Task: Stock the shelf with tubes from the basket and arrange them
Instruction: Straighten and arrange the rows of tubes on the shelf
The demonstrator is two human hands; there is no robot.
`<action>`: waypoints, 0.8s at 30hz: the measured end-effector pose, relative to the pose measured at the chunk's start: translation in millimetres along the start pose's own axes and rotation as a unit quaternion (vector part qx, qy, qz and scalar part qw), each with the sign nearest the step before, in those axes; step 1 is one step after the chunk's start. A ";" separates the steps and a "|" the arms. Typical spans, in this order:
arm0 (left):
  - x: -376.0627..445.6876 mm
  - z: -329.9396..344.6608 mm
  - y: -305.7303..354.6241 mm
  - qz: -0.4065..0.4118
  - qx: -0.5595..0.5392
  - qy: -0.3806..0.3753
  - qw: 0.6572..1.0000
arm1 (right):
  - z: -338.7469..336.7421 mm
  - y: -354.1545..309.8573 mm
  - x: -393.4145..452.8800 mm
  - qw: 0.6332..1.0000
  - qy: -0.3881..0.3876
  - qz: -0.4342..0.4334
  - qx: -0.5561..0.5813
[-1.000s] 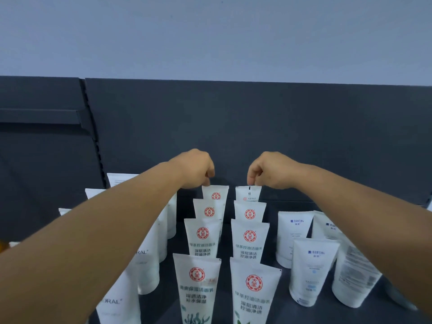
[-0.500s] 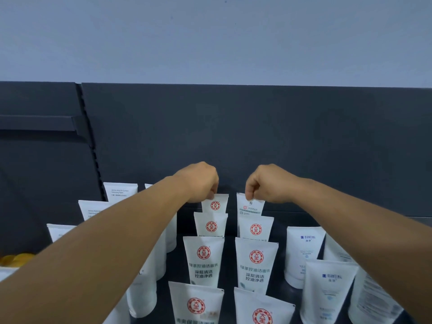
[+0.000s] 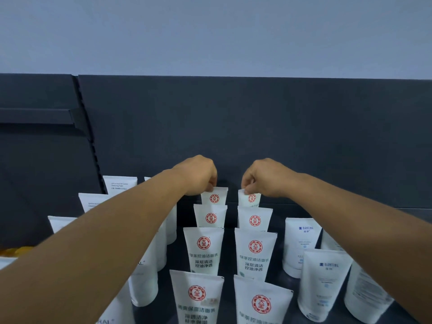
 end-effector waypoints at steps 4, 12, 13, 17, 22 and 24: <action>1.5 0.0 -1.6 -0.002 0.004 0.005 1.000 | 0.3 0.5 1.6 1.000 0.009 0.006 0.013; 2.6 -0.9 -2.1 0.003 0.010 0.001 1.000 | 1.6 3.4 4.3 0.999 0.022 0.022 0.023; 2.5 -1.0 -2.2 0.002 0.010 0.001 1.000 | 1.7 3.2 4.8 0.999 0.023 0.022 0.024; 2.2 -1.3 -2.3 -0.001 0.016 0.001 1.000 | 2.8 -0.3 5.2 0.999 0.025 0.019 0.029; -2.9 0.0 0.1 -0.016 0.027 -0.009 0.999 | 2.8 -4.5 0.2 0.999 0.015 0.024 0.023; -8.4 -2.1 1.5 -0.018 0.027 -0.005 0.999 | 0.0 -6.1 -6.0 0.999 0.017 0.030 0.026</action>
Point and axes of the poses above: each hand's wrist, its own x-axis towards the middle knuckle, its own z-axis out of the palm, y = z × x, the point moved 8 cm from there along x, towards the middle knuckle, and after that the axes turned 13 degrees about -y, right-handed, at the moved point
